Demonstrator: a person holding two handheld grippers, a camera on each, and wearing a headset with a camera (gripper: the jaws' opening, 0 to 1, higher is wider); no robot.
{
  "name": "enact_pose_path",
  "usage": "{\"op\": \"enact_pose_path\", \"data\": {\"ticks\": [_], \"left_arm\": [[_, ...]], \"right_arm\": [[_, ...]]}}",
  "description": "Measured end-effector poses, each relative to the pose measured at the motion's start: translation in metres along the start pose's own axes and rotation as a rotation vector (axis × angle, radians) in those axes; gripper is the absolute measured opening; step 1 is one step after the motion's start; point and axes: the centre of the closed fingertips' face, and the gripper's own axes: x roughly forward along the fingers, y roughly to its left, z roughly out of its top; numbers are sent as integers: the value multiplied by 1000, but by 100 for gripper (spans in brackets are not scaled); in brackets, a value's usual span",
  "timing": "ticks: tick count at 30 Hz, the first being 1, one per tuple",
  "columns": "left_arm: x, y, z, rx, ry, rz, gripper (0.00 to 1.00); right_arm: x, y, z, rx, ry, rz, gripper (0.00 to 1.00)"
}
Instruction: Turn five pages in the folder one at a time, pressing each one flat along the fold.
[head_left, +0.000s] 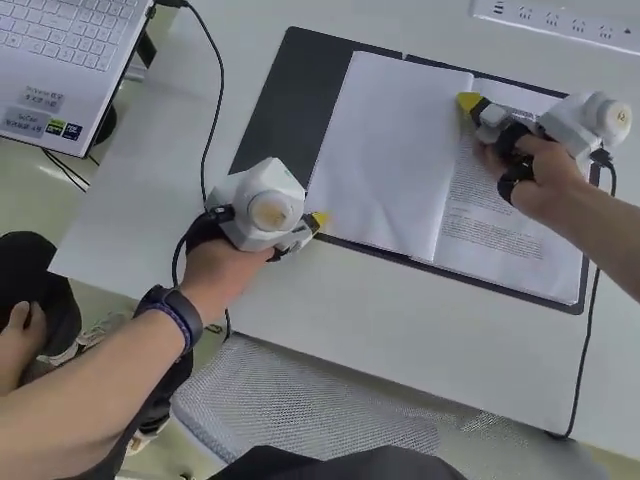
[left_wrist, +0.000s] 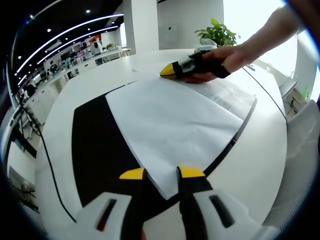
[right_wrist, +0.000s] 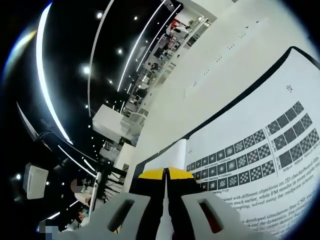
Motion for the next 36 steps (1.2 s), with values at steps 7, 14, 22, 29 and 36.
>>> {"op": "enact_pose_path", "data": {"ticks": [7,14,22,29,36], "left_arm": [[0,0,1,0,3,-3,23],[2,2,0,4,4,-9,23],[3,2,1,4,8,-8,23],[6,4,-1,3,9,-8,23],[5,3,-1,1,8,-7,23]], "right_arm": [[14,-9,16,18,-77,-7,0],[22,-13,27,63,-126,-24,0],[19,-9,20,16,-97,-16,0],[10,-4,7,-27,-44,-1,0],[-6,6,-15,-90,22,32,0]]}}
